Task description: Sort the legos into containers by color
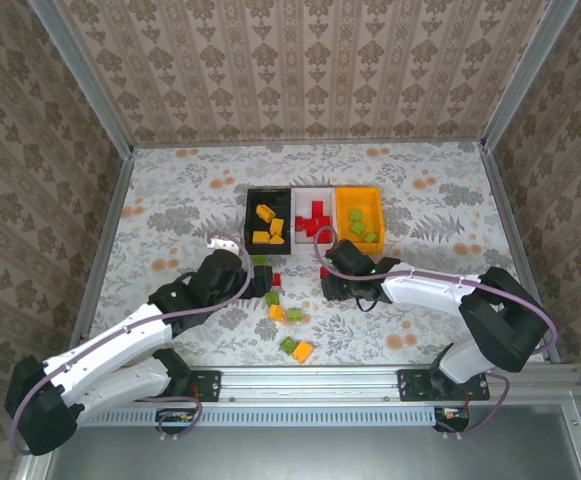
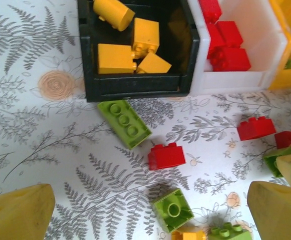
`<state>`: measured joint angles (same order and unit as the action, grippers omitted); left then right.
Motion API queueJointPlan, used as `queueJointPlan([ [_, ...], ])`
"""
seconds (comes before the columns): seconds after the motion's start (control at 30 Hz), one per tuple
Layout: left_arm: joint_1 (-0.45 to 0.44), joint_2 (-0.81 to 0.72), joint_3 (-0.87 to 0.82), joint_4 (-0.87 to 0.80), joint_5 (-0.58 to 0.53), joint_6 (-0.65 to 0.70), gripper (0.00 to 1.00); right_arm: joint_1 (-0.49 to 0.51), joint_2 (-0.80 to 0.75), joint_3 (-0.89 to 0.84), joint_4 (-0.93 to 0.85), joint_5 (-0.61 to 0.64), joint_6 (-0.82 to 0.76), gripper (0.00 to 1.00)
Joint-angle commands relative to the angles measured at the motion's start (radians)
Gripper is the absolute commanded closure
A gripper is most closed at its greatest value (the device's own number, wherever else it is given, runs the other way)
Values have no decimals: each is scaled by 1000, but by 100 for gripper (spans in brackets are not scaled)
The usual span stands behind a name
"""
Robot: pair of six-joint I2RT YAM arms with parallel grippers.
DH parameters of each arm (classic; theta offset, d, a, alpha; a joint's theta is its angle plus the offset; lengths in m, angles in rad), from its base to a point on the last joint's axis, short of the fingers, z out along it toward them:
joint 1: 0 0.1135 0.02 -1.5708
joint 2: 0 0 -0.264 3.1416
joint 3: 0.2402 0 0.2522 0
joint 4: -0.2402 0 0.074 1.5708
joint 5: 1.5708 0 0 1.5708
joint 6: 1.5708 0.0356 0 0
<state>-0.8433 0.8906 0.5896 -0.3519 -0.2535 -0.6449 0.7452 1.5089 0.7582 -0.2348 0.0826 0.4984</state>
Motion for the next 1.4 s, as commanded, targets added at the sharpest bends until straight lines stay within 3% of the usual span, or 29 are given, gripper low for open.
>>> queueJointPlan([
  [0.0, 8, -23, -13, -22, -36, -38, 0, 9, 42, 21, -34, 37, 9, 63],
  [0.23, 13, -23, -11, -29, -40, -31, 0, 11, -14, 32, -29, 32, 11, 78],
  [0.4, 18, -46, -55, 12, -23, -29, 0, 2, -146, 75, -110, 77, -10, 79],
  [0.53, 25, -76, -89, 29, -8, -41, 0, -89, -188, 146, -146, 111, -38, 79],
  [0.73, 38, -129, -90, -12, -15, -51, 0, -243, -45, 287, -119, 167, -39, 80],
  [1.0, 49, -196, -102, -51, -9, -67, 0, -315, 199, 475, -121, 204, -15, 79],
  [1.1, 50, -210, -108, -53, -6, -71, 0, -319, 227, 500, -134, 201, -2, 68],
  [1.23, 54, -217, -111, -53, -4, -71, 0, -298, 175, 464, -129, 188, -1, 39],
  [1.37, 60, -222, -114, -56, -12, -66, 0, -250, 58, 347, -134, 197, 23, 28],
])
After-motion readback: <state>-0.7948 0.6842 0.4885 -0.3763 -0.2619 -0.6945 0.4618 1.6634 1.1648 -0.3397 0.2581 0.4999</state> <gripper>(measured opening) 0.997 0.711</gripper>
